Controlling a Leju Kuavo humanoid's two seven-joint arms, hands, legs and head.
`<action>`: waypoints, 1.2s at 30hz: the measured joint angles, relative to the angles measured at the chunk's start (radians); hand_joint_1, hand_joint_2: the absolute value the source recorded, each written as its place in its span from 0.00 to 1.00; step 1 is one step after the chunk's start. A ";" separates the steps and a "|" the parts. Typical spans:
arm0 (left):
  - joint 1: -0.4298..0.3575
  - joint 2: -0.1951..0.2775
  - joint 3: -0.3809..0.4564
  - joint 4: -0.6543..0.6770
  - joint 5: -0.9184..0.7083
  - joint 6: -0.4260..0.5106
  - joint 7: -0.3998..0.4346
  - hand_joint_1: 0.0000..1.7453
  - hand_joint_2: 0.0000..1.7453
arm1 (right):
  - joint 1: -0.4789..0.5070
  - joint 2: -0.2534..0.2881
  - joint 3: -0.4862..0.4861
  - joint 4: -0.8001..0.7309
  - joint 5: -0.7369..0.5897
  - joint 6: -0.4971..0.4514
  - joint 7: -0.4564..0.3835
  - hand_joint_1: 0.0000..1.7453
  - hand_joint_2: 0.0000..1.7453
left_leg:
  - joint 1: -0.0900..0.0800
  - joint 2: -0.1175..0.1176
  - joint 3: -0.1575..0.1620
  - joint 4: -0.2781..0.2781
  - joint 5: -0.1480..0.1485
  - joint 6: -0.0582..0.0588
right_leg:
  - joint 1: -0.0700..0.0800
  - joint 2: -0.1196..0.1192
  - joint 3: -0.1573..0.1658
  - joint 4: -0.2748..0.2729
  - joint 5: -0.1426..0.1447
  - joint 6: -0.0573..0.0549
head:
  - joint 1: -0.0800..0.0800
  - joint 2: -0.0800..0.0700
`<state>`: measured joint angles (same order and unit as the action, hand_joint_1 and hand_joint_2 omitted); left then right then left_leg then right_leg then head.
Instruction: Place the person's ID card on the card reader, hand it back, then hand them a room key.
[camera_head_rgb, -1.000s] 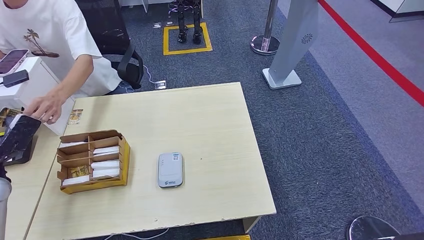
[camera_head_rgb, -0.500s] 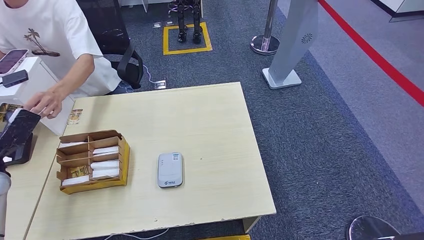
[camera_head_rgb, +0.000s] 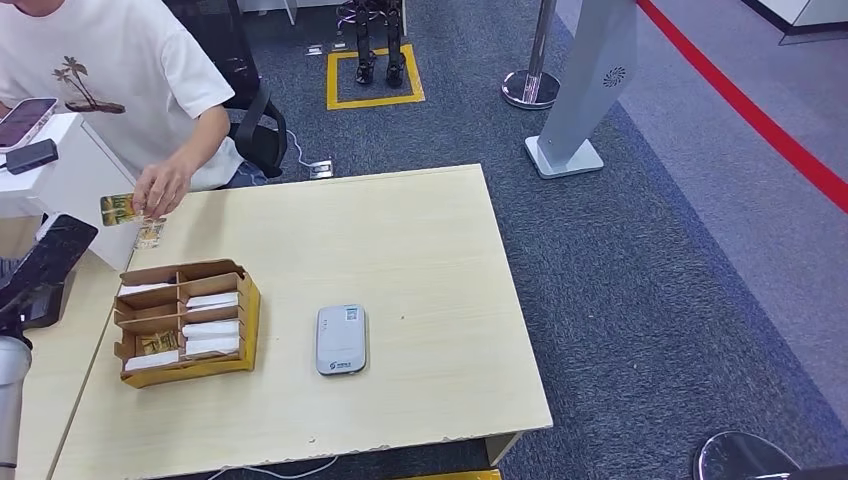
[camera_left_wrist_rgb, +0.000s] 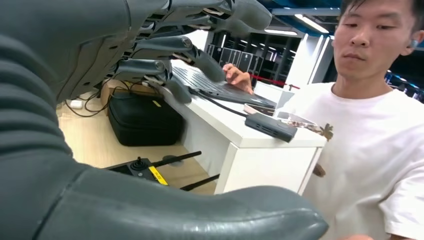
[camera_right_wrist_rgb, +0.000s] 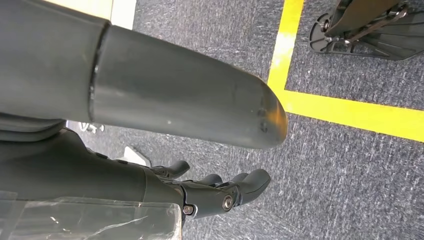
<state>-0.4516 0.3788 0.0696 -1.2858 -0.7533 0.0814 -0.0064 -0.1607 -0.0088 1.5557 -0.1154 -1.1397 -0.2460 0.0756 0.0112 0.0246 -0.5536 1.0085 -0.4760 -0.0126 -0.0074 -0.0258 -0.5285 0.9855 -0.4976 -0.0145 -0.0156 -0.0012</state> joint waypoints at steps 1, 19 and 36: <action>0.004 0.001 -0.004 -0.006 -0.001 -0.007 0.002 0.00 1.00 | 0.001 0.000 0.000 0.000 -0.003 0.000 -0.001 0.00 0.00 | 0.000 0.000 0.000 0.000 0.000 0.000 | 0.000 0.000 0.000 0.000 0.000 0.000 | 0.000 0.000; 0.317 0.112 -0.050 -0.305 -0.071 -0.136 0.065 0.00 1.00 | 0.037 -0.003 -0.005 0.002 -0.070 -0.018 0.014 0.00 0.00 | 0.000 0.002 -0.001 0.000 -0.001 0.000 | 0.000 0.001 -0.001 0.000 0.000 0.000 | 0.003 0.000; 0.477 0.189 -0.038 -0.442 -0.086 -0.192 0.077 0.00 1.00 | 0.040 -0.004 -0.014 0.004 -0.086 -0.029 0.034 0.00 0.00 | 0.000 0.001 -0.001 0.000 -0.001 0.000 | 0.000 0.000 0.000 0.000 0.000 0.000 | 0.004 0.000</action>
<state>0.0259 0.5683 0.0312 -1.7280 -0.8394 -0.1102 0.0710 -0.1202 -0.0132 1.5415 -0.1118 -1.2255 -0.2752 0.1094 0.0113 0.0257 -0.5549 1.0083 -0.4767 -0.0125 -0.0071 -0.0255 -0.5289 0.9853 -0.4977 -0.0143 -0.0116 -0.0012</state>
